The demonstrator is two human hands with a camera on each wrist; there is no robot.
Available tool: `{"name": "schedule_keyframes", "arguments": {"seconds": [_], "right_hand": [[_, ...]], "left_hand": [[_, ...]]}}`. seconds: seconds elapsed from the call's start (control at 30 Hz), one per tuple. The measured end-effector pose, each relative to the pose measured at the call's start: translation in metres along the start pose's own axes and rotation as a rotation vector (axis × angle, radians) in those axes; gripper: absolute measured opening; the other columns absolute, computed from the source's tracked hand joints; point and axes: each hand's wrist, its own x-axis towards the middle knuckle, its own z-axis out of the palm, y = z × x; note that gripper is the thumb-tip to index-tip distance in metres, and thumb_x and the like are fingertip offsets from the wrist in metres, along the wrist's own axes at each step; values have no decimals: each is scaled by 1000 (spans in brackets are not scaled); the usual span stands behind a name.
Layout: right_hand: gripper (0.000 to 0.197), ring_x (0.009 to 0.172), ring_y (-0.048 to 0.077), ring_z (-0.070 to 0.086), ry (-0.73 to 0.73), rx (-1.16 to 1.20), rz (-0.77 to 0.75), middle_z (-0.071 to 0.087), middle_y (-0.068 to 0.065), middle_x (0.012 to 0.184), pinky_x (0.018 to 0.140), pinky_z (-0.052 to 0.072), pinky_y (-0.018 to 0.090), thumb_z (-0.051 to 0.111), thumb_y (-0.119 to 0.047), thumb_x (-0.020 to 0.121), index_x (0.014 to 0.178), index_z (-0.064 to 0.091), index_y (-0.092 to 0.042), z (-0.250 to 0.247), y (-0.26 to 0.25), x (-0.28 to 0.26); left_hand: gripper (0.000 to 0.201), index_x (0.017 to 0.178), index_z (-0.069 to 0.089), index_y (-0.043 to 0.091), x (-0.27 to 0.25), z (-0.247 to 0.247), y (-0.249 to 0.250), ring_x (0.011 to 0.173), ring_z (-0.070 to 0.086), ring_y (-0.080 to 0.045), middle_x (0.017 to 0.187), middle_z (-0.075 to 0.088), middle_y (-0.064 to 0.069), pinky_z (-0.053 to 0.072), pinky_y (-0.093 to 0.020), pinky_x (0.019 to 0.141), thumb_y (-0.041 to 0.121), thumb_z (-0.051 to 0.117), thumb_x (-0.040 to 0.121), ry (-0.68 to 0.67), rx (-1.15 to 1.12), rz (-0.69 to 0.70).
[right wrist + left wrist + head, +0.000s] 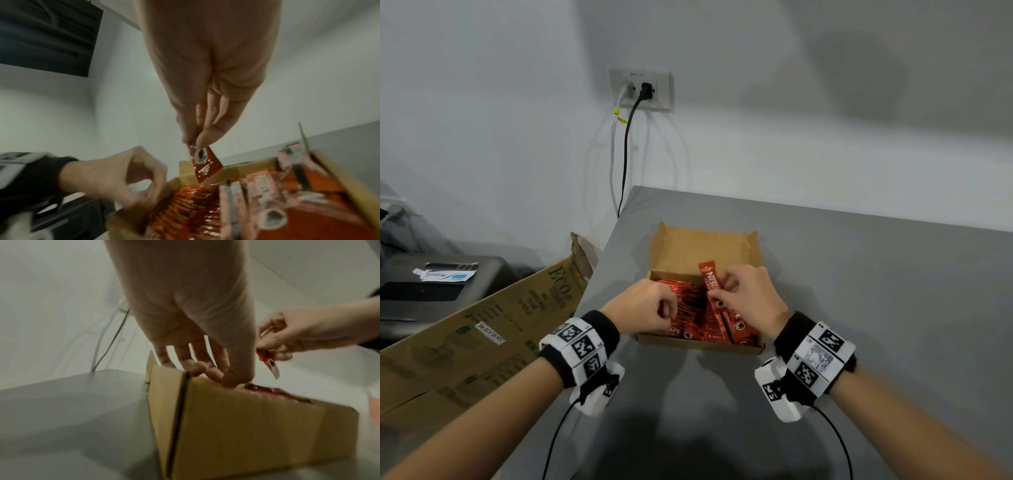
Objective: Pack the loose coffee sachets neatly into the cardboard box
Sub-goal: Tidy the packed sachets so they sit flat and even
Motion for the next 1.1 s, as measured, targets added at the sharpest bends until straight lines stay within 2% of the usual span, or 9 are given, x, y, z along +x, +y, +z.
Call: {"name": "schedule_keyframes", "arguments": {"seconds": [0.1, 0.2, 0.33, 0.47, 0.53, 0.8, 0.93, 1.03, 1.1], "right_hand": [[12, 63, 3, 59, -92, -36, -95, 64, -3, 76, 66, 51, 13, 67, -12, 84, 94, 69, -5, 18, -12, -4], [13, 75, 14, 65, -175, -143, -165, 71, 8, 85, 73, 51, 19, 66, -9, 83, 95, 71, -4, 40, -18, -2], [15, 93, 29, 63, -284, -374, -187, 67, 17, 97, 84, 51, 33, 58, -2, 83, 93, 69, -2, 62, -23, 5], [20, 104, 37, 56, -342, -583, -185, 60, 22, 110, 85, 45, 40, 54, -3, 85, 104, 60, 2, 63, -32, 9], [20, 104, 38, 57, -380, -624, -188, 60, 23, 111, 85, 46, 40, 53, -2, 85, 104, 61, 3, 64, -33, 12], [18, 96, 35, 61, -390, -581, -225, 65, 19, 101, 82, 47, 37, 62, -12, 84, 95, 67, 0, 62, -25, 12], [15, 80, 18, 65, -197, -358, -95, 70, 7, 88, 77, 54, 31, 67, -24, 84, 86, 70, -9, 33, -5, 16], [12, 79, 19, 65, 51, -479, 7, 67, 5, 88, 75, 57, 35, 56, -19, 90, 88, 66, -12, 4, 17, 22], [14, 80, 21, 64, 84, -581, 102, 66, 4, 89, 75, 56, 37, 54, -24, 91, 88, 63, -12, -7, 28, 23]], "left_hand": [[11, 74, 63, 18, 0, -16, -11, 67, 51, -4, 76, 57, 7, 40, -19, 64, 7, 66, 75, 231, -60, -77], [11, 83, 64, 16, 0, -22, -15, 69, 51, -10, 81, 54, 4, 43, -25, 69, 6, 62, 78, 352, -7, -99], [12, 89, 65, 16, -1, -19, -10, 69, 52, -10, 84, 55, 5, 43, -22, 70, 8, 57, 84, 284, -17, -46], [4, 78, 66, 14, -7, -16, -7, 70, 59, -9, 79, 64, 3, 50, -23, 66, 18, 66, 77, 8, -40, -9], [19, 74, 65, 13, -9, -11, -10, 66, 58, -10, 75, 64, 3, 48, -22, 61, 30, 72, 71, -58, 74, 8], [28, 87, 67, 13, -5, 5, -4, 76, 60, -17, 85, 65, 0, 40, -20, 62, 39, 65, 81, -49, 280, 90], [17, 86, 64, 18, -7, 10, -1, 84, 56, -11, 92, 62, 7, 32, -15, 66, 35, 62, 83, -15, 294, 100], [11, 79, 64, 19, -6, 11, 0, 82, 55, -12, 88, 64, 7, 21, -6, 60, 29, 61, 83, -15, 289, 105], [10, 78, 65, 19, -6, 10, 0, 79, 57, -13, 85, 65, 6, 24, -7, 60, 26, 60, 82, -23, 291, 92]]}}
